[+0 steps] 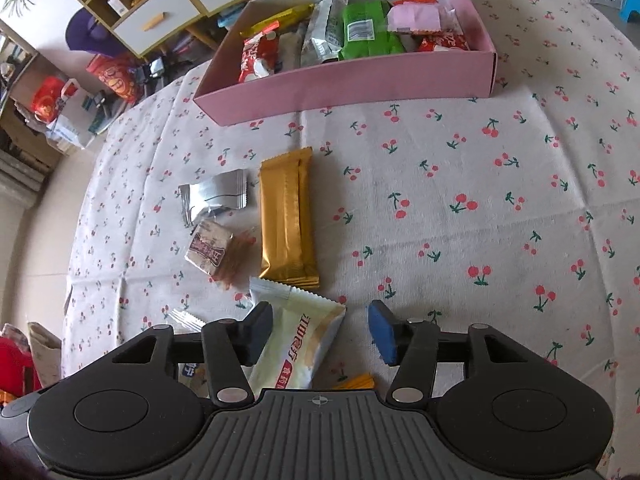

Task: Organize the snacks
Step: 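Grasp the white bread pack with left tool while right tool grasps white-red pack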

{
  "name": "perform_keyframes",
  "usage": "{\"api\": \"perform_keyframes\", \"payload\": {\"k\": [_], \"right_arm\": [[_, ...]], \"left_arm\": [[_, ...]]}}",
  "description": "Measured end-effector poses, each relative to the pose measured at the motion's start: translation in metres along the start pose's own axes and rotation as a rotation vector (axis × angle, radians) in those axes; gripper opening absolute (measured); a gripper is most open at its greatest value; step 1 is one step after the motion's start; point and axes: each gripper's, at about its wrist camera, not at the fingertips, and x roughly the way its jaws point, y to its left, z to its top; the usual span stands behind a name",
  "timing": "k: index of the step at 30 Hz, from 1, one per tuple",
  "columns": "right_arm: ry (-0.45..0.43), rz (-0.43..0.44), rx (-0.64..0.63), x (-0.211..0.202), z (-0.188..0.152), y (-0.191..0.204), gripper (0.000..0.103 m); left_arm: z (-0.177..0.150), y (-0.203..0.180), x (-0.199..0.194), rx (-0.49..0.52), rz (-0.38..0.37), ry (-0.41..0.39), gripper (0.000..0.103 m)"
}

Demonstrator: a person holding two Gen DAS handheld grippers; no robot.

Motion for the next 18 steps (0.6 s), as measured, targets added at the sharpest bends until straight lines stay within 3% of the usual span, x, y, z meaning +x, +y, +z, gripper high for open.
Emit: {"api": "perform_keyframes", "payload": {"k": [4,11,18], "right_arm": [[0.01,-0.007,-0.022,0.004,-0.005,0.005,0.056],[0.004,0.033,-0.03,0.002,-0.006,0.02,0.06],[-0.025,-0.053,-0.117,0.012,-0.015,0.041,0.063]], "left_arm": [[-0.003,-0.004,0.004,0.006,-0.004,0.015,0.053],[-0.007,-0.005,0.006,0.056,0.036,0.049,0.042],[-0.004,0.008,0.003,0.013,0.077,0.022,0.037]]}}
